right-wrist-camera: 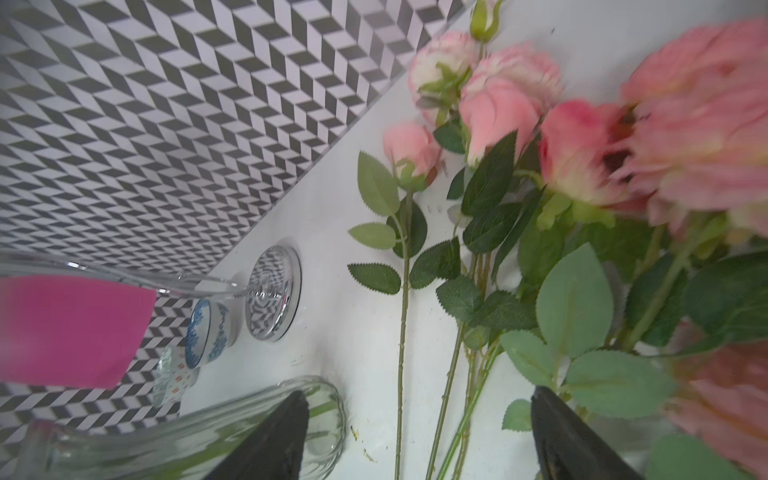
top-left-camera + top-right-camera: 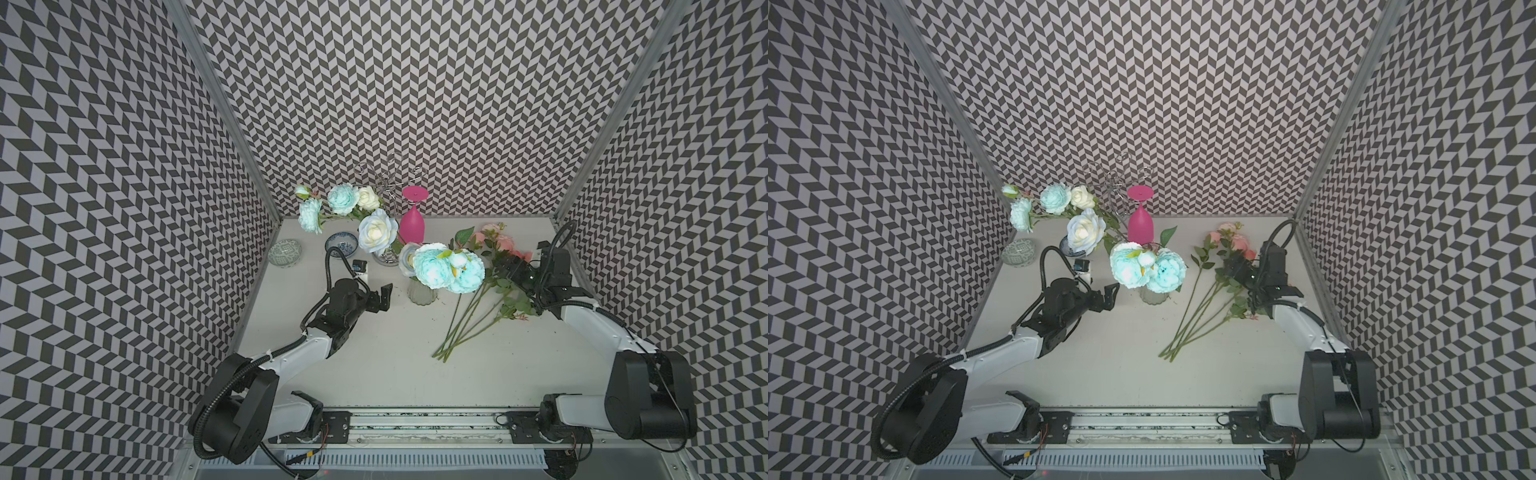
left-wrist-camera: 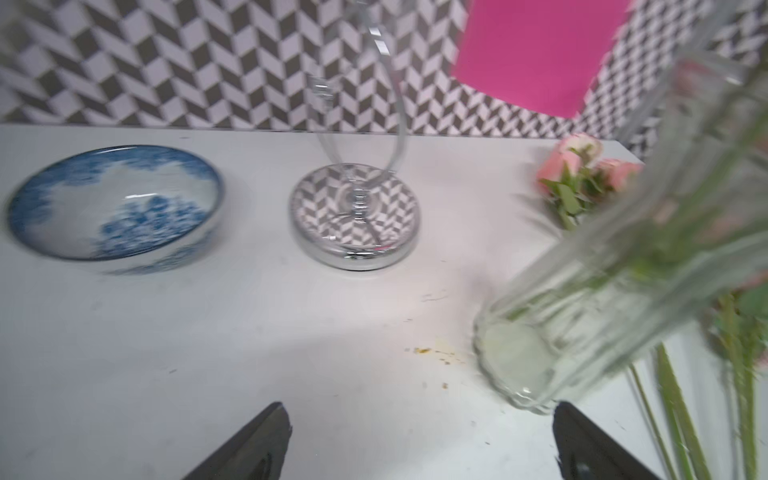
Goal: Pick out pink flowers from the vase
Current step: Reset both arms
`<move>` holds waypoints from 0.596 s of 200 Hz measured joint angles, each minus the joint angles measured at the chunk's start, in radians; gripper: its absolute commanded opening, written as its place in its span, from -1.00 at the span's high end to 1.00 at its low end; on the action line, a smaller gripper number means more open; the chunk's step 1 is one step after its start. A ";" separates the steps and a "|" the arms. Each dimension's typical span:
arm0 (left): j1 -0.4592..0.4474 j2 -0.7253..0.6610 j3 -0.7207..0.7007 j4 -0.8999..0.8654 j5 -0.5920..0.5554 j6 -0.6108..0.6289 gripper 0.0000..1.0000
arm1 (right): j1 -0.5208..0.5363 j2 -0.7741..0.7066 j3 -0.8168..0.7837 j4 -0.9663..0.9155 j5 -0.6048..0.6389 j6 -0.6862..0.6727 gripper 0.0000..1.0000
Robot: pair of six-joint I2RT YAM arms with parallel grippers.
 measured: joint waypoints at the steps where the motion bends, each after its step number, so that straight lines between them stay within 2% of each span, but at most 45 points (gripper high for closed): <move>1: 0.003 -0.001 0.001 0.000 -0.003 -0.002 -1.00 | 0.000 -0.001 0.002 0.000 0.006 -0.001 -0.69; 7: 0.032 -0.006 0.006 -0.006 -0.024 -0.011 -1.00 | 0.000 -0.010 0.014 0.002 0.050 -0.005 -0.70; 17: 0.080 -0.013 0.018 -0.007 -0.069 -0.021 -1.00 | 0.000 -0.027 0.025 0.018 0.108 -0.019 -0.83; 23: 0.109 -0.016 0.024 -0.005 -0.101 -0.027 -1.00 | 0.000 -0.043 0.024 0.041 0.154 -0.035 -1.00; 50: 0.227 -0.016 0.036 0.014 -0.306 -0.028 -1.00 | 0.005 -0.126 -0.070 0.240 0.339 -0.124 -0.99; 74: 0.256 0.006 0.030 0.031 -0.442 0.025 -1.00 | 0.024 -0.128 -0.177 0.354 0.492 -0.208 -0.99; 99: 0.268 0.020 -0.018 0.062 -0.508 0.043 -1.00 | 0.117 -0.053 -0.322 0.514 0.692 -0.324 -0.99; 119: 0.277 0.040 -0.063 0.102 -0.525 0.047 -1.00 | 0.172 0.023 -0.426 0.662 0.774 -0.401 -0.99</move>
